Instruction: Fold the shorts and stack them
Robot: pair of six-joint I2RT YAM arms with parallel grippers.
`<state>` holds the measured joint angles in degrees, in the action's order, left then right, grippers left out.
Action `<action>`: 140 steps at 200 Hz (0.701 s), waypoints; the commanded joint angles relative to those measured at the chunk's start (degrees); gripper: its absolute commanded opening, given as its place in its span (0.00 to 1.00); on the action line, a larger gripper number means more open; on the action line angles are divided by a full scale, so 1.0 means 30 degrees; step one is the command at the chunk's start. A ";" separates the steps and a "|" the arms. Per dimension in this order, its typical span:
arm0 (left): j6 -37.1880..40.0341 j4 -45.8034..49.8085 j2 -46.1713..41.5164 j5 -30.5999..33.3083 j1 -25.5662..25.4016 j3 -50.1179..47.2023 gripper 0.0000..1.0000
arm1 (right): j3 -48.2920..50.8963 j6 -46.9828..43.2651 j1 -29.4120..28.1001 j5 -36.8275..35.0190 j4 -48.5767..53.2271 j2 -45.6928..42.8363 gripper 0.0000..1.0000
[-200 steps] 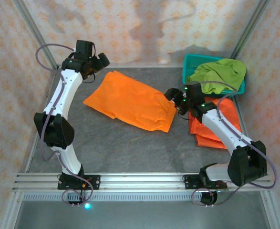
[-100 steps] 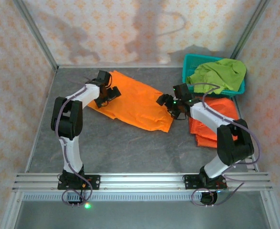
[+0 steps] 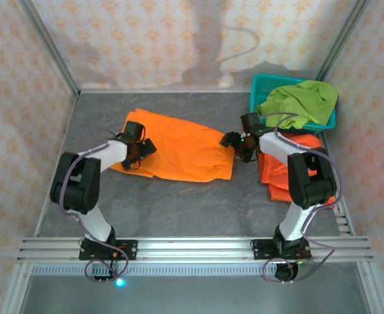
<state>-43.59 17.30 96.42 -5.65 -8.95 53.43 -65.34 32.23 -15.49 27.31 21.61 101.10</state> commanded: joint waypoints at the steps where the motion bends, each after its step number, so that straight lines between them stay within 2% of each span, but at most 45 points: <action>1: -0.0934 0.0324 -0.2043 0.0760 0.0084 -0.2206 1.00 | -0.0981 -0.1832 -0.0147 0.0056 0.1147 -0.0294 0.84; 24: -0.0336 -0.0189 -0.5220 0.1085 0.0087 -0.3288 1.00 | -0.1141 -0.3179 -0.0680 -0.1207 0.1520 -0.1639 0.86; 52: 0.1875 -0.0548 -0.8185 0.0592 0.0085 -0.3106 1.00 | -0.2227 -0.6013 -0.2124 -0.4662 0.3372 -0.3131 0.95; 59: 0.2334 -0.0797 -0.8791 0.0293 0.0099 -0.3080 1.00 | -0.2449 -0.6629 -0.2506 -0.5499 0.3667 -0.3574 1.00; 101: 0.4205 -0.1800 -1.1900 -0.0606 0.0090 -0.3373 1.00 | -0.2596 -0.8348 -0.3222 -0.8221 0.4047 -0.6061 0.99; 140: 0.5947 -0.1482 -1.4258 -0.0914 0.0084 -0.3482 1.00 | -0.1834 -0.9864 -0.3211 -0.9265 0.2762 -0.9070 0.99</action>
<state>-30.83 13.43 57.43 -7.35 -8.95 43.33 -71.99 7.35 -25.19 4.99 31.59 79.79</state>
